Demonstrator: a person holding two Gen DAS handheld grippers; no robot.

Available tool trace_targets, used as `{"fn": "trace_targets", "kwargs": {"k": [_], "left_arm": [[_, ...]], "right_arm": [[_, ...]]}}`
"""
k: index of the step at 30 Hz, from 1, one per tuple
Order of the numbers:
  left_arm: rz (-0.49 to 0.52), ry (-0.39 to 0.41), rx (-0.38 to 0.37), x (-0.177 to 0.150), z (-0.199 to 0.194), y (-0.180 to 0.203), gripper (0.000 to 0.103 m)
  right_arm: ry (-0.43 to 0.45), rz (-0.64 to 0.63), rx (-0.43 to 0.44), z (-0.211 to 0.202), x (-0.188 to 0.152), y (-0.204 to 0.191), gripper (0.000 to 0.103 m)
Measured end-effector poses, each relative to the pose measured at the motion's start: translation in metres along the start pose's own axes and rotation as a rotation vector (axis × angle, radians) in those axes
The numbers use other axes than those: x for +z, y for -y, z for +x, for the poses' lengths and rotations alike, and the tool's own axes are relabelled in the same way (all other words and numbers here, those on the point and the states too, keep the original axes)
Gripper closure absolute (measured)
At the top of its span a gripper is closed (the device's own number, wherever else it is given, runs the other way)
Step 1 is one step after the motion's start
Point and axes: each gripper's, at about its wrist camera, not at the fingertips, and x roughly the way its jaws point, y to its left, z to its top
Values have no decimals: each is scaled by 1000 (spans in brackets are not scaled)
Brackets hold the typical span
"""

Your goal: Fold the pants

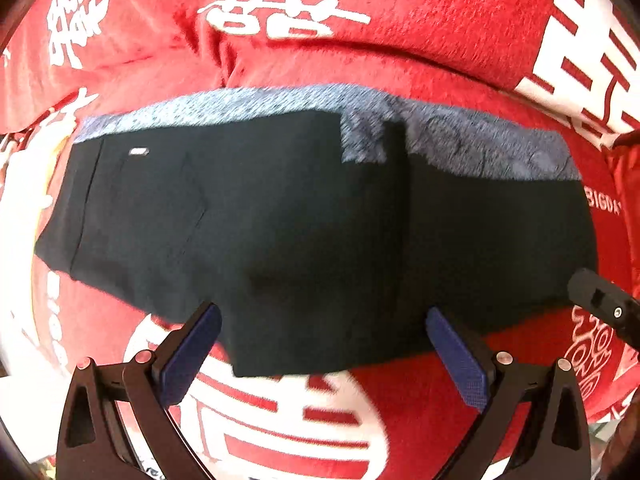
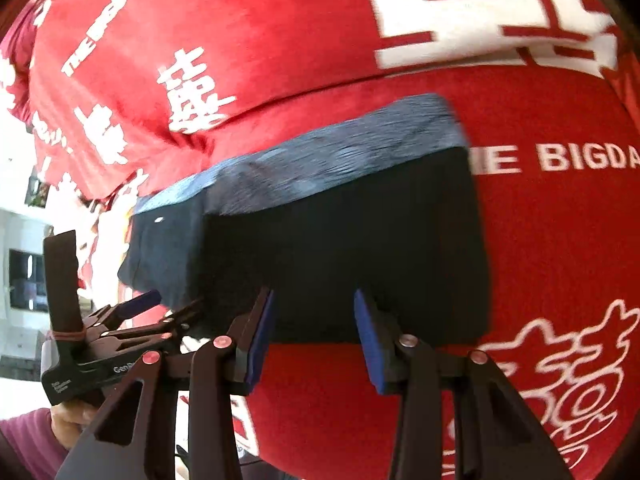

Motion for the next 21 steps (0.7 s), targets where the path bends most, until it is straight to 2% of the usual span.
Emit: {"fn": "trace_targets", "kwargs": {"k": [5,9,14,16,17,18,21], "left_arm": [[38,0,12,-15,-9,-14,0],[45,-8,20,-20,-11,-32,0],[34,-19,21,-18,-5,-61,0],[19,-27,16,-17,-3,-72,0],[6,-36,16,-17,-1,-79,0],[-4,-42,18,-16,0,-85,0],[-42,-46,16,-16,2,-104,0]], "right_arm": [[-19,-42,22,20,-3,-45,58],[-24,-49,20,34,6,-75,44],[-23,-72,-111,55,19,-102,44],[-50,-80,-206,70,25,-105,45],[-68,-89,-247,77,27,-106,57],[-84,-98,-277,86,27,-104,77],[-92,-96,-284,92,26,-103,83]]}}
